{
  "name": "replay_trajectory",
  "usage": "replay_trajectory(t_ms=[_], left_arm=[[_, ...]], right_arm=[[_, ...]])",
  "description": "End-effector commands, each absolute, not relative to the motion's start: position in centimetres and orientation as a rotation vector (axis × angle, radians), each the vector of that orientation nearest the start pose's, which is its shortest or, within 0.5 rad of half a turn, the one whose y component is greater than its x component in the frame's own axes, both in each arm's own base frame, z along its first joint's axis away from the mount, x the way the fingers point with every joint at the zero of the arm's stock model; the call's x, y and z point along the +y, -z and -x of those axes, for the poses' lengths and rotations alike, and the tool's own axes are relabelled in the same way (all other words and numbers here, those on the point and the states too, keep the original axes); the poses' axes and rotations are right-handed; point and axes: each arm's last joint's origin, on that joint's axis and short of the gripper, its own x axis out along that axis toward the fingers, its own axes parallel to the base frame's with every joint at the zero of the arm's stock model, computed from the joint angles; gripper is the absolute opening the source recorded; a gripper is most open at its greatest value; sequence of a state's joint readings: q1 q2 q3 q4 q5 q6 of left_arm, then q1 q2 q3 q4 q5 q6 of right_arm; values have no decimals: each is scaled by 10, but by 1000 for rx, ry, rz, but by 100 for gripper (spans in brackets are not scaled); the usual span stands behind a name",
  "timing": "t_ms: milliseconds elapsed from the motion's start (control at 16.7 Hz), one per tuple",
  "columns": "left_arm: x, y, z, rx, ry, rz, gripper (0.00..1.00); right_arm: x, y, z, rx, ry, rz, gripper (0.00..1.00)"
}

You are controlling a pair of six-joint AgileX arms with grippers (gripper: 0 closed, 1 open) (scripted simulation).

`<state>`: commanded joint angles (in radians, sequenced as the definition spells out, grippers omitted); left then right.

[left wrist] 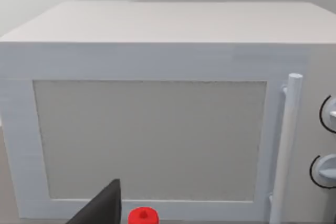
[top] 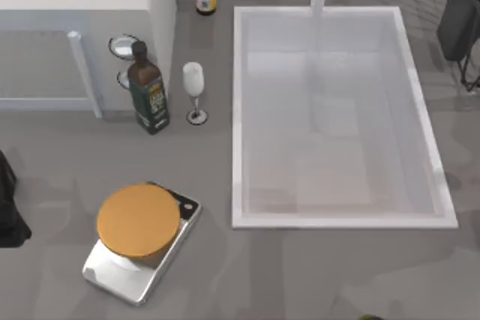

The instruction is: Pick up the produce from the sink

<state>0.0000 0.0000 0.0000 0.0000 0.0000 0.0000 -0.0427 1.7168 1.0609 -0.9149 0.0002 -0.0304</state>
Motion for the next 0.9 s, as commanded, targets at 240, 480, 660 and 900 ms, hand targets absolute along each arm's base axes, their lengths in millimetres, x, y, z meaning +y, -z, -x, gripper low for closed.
replay_trajectory(t_ms=[240, 480, 660, 900], left_arm=[[-1, -160, -106, 0, 0, 0, 100], [-1, -160, -106, 0, 0, 0, 100], [-1, -160, -106, 0, 0, 0, 100], [-1, -160, -106, 0, 0, 0, 100]], right_arm=[[-11, -160, -295, 1571, 8, -8, 60], [-11, -160, -295, 1571, 8, -8, 90], [-11, -160, -295, 1571, 8, -8, 100], [-11, -160, -295, 1571, 8, -8, 100]])
